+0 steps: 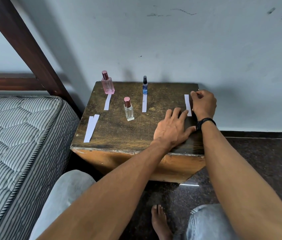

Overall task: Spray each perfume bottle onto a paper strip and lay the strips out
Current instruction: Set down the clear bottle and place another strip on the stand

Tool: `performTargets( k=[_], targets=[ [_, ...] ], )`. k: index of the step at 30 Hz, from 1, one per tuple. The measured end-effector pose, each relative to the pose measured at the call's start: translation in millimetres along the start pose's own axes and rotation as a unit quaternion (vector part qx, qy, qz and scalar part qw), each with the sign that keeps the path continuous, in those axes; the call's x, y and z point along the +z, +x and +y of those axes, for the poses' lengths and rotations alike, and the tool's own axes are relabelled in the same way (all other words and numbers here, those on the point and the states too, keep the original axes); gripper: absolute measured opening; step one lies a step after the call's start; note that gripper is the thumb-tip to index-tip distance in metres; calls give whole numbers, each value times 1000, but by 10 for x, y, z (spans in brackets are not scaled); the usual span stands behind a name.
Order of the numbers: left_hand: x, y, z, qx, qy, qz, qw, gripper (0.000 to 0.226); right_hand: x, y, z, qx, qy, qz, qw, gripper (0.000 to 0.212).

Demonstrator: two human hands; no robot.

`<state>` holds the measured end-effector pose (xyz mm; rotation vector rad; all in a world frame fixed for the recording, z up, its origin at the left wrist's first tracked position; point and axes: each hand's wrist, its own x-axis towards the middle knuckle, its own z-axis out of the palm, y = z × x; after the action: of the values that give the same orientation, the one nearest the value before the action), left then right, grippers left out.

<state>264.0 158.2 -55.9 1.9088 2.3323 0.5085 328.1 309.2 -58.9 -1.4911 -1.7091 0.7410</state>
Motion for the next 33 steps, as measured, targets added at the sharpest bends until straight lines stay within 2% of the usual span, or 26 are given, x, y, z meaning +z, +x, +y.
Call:
performTargets(
  k=[6, 12, 17, 20, 25, 30, 31, 33],
  targets=[
    [-7, 0, -11, -4, -32, -2, 999, 66, -36, -65, -37, 18, 40, 26, 999, 25],
    [-50, 5, -72, -63, -180, 18, 981, 48, -115, -203, -90, 25, 60, 53, 996, 21],
    [-135, -74, -174, -134, -356, 99, 919, 20, -124, -472, -133, 19, 95, 29, 995, 17],
    [-242, -236, -182, -176, -410, 139, 884, 23, -83, -761, -165, -13, 100, -1, 995, 14],
    [-332, -690, -350, -247, -443, 195, 840, 27, 92, -1225, -310, -79, 85, -74, 990, 17],
    [-599, -962, -777, -356, -465, 307, 750, 20, 319, -1573, -600, -107, 102, -153, 977, 19],
    [-657, -966, -881, -360, -468, 319, 742, 18, 368, -1615, -650, -111, 102, -163, 975, 22],
    [-739, -950, -1078, -355, -468, 305, 750, 20, 474, -1651, -726, -116, 82, -193, 971, 35]
  ],
)
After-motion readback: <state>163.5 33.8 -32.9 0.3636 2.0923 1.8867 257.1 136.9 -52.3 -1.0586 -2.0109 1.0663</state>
